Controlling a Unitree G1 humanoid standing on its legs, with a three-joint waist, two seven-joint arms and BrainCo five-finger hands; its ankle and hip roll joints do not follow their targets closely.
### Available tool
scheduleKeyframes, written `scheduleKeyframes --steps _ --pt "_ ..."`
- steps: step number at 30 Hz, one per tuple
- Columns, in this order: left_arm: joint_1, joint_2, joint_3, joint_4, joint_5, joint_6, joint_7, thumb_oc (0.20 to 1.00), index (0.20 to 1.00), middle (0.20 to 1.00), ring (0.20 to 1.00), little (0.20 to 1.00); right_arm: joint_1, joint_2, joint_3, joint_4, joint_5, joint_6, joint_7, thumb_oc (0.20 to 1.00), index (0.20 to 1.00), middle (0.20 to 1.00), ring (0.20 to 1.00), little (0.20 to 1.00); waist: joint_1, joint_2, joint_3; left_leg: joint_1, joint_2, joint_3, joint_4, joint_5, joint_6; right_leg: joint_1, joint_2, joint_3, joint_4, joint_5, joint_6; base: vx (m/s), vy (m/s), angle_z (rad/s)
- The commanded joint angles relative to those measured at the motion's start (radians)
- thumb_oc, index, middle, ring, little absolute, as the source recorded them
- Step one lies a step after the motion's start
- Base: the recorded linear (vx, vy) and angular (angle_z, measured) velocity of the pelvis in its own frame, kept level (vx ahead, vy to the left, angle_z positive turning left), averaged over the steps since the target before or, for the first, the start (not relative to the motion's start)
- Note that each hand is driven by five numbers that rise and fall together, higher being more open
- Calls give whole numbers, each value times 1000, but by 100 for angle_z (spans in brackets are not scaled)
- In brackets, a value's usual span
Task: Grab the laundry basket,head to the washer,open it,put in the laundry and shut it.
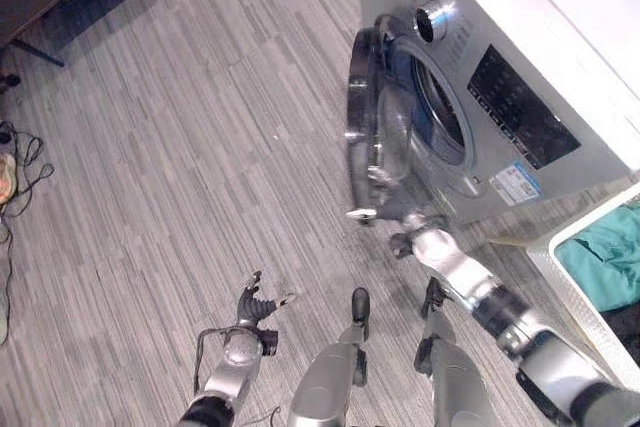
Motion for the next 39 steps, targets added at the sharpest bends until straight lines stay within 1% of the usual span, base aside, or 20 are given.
scheduleKeyframes --steps 1,5,6,7,11,12,14,16,17,18,19,21,24,25,26,27,29,30,35,39 --pt "-19 76 -63 0 -74 -38 36 1000 1000 1000 1000 1000 -155 227 24 -116 10 -135 53 1000 1000 1000 1000 1000 73 -64 2 -86 -45 -40 78 -22 -1 63 -102 35 176 -277 93 17 -40 37" --pt "-12 91 -57 -39 -82 -45 36 1000 1000 1000 1000 1000 -136 221 18 -111 27 -138 46 1000 1000 1000 1000 1000 81 -68 -2 -83 -46 -54 68 -18 -3 76 -103 17 173 -280 93 31 -30 41" --pt "-3 100 -48 -73 -84 -43 31 1000 1000 1000 1000 1000 -119 188 9 -102 16 -127 43 1000 1000 1000 1000 1000 80 -71 -2 -79 -46 -55 60 -16 -2 79 -103 16 171 -277 96 16 -17 30" --pt "-3 101 -48 -73 -84 -43 31 1000 1000 1000 1000 1000 -119 188 10 -102 16 -127 43 1000 1000 1000 1000 1000 80 -71 -2 -78 -46 -55 60 -16 -2 79 -103 16 171 -277 96 10 -7 20" --pt "0 112 -39 -129 -57 -38 23 1000 1000 1000 1000 1000 -82 76 -30 -100 -23 -101 30 1000 1000 1000 1000 1000 61 -78 7 -74 -47 -38 52 -19 0 72 -103 28 168 -267 101 -8 14 0" --pt "-6 115 -38 -167 -28 -35 25 1000 1000 1000 1000 1000 -41 14 -43 -136 -77 -93 21 1000 1000 1000 1000 1000 43 -82 15 -72 -45 -24 50 -22 1 63 -102 37 167 -261 104 -40 53 -4" --pt "-14 114 -40 -183 -10 -31 27 1000 1000 1000 1000 1000 -16 -10 -52 -156 -104 -90 19 1000 1000 1000 1000 1000 33 -83 17 -71 -44 -16 51 -24 1 59 -102 44 167 -257 106 -25 35 -21" --pt "-46 107 -41 -233 36 -23 37 1000 1000 1000 1000 1000 120 -79 -82 -241 -175 -89 31 1000 1000 1000 1000 1000 -8 -93 28 -71 -38 14 54 -33 2 44 -99 64 167 -250 111 -29 27 -45" --pt "-45 107 -42 -234 36 -23 37 1000 1000 1000 1000 1000 121 -80 -82 -242 -175 -88 32 1000 1000 1000 1000 1000 -7 -93 27 -71 -38 14 54 -33 2 44 -99 64 167 -250 111 -44 38 -37" --pt "-76 99 -39 -261 57 -20 47 1000 1000 1000 1000 1000 233 -116 -126 -282 -200 -94 37 1000 1000 1000 1000 1000 -40 -100 35 -73 -35 37 60 -42 5 31 -99 76 169 -246 116 -25 33 -36" --pt "-76 98 -39 -261 57 -20 47 1000 1000 1000 1000 1000 234 -116 -126 -283 -200 -94 38 1000 1000 1000 1000 1000 -39 -99 34 -74 -35 38 60 -42 5 30 -98 76 170 -246 116 -46 43 -42" --pt "-146 101 -34 -276 86 -19 71 1000 1000 1000 1000 1000 369 -154 -196 -308 -212 -104 39 1000 1000 1000 1000 1000 -89 -110 42 -81 -29 70 73 -52 8 4 -95 98 180 -240 120 -34 31 -39" --pt "-201 109 -30 -263 95 -15 93 1000 1000 1000 1000 1000 437 -175 -238 -316 -212 -107 35 1000 1000 1000 1000 1000 -118 -116 44 -86 -25 91 79 -55 9 -12 -92 107 186 -237 121 -21 29 -44" --pt "-271 135 -19 -231 107 -8 126 1000 1000 1000 1000 1000 492 -193 -279 -313 -198 -113 31 1000 1000 1000 1000 1000 -151 -122 46 -92 -20 108 79 -57 9 -29 -88 118 190 -233 123 -24 28 -57" --pt "-271 135 -20 -231 107 -8 126 1000 1000 1000 1000 1000 492 -193 -279 -313 -198 -113 31 1000 1000 1000 1000 1000 -151 -122 46 -92 -20 108 79 -57 9 -29 -88 118 190 -233 123 -23 37 -52" --pt "-322 175 1 -190 113 -2 150 1000 1000 1000 1000 1000 539 -212 -317 -318 -192 -118 26 1000 1000 1000 1000 1000 -174 -125 47 -98 -17 125 81 -56 10 -45 -84 124 195 -230 125 -6 18 -32" --pt "-349 202 17 -159 119 6 162 1000 1000 1000 1000 1000 562 -227 -343 -318 -185 -123 25 1000 1000 1000 1000 1000 -187 -126 48 -105 -16 133 84 -56 11 -55 -81 128 197 -228 126 43 41 -41" --pt "-386 241 37 -106 120 17 174 1000 1000 1000 1000 1000 597 -241 -379 -321 -165 -132 24 1000 1000 1000 1000 1000 -205 -124 47 -98 -12 135 89 -83 6 -57 -75 138 206 -248 134 97 68 -42" --pt "-444 333 111 77 102 46 201 1000 1000 1000 1000 1000 648 -285 -461 -346 -135 -151 12 1000 1000 1000 1000 1000 -238 -129 60 -120 -5 148 124 -95 7 -75 -69 148 216 -242 135 38 50 -26" --pt "-429 374 169 151 95 57 225 1000 1000 1000 1000 1000 692 -295 -503 -374 -115 -163 13 1000 1000 1000 1000 1000 -249 -137 67 -127 -5 146 141 -104 7 -73 -68 150 210 -233 136 40 26 -14"
